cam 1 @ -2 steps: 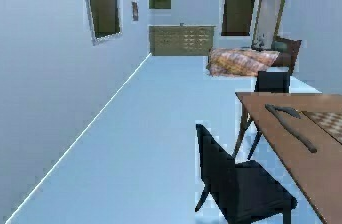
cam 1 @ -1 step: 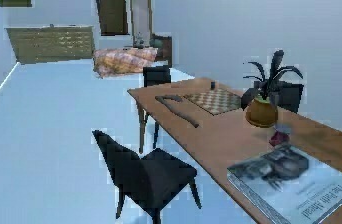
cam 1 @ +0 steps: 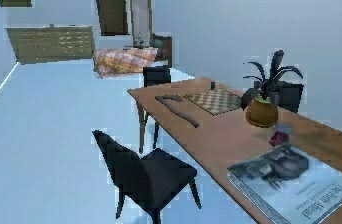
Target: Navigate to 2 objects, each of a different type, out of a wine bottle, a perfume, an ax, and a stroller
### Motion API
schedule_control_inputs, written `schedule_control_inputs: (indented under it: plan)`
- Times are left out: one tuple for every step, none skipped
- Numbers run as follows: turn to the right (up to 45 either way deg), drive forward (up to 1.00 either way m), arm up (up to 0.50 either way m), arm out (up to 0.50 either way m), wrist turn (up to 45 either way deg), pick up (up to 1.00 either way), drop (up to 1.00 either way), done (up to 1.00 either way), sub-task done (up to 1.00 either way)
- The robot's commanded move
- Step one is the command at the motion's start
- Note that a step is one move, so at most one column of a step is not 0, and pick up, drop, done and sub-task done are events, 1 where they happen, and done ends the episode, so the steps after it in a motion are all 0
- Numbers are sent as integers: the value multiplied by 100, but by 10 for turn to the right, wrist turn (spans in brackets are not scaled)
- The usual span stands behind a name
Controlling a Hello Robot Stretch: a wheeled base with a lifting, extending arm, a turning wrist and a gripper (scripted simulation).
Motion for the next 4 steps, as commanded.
schedule_control_inputs:
  plan:
    - [450,0,0,0,0,0,0,0,0]
    - [450,0,0,0,0,0,0,0,0]
    - [210,0,0,0,0,0,0,0,0]
    - [30,0,0,0,0,0,0,0,0]
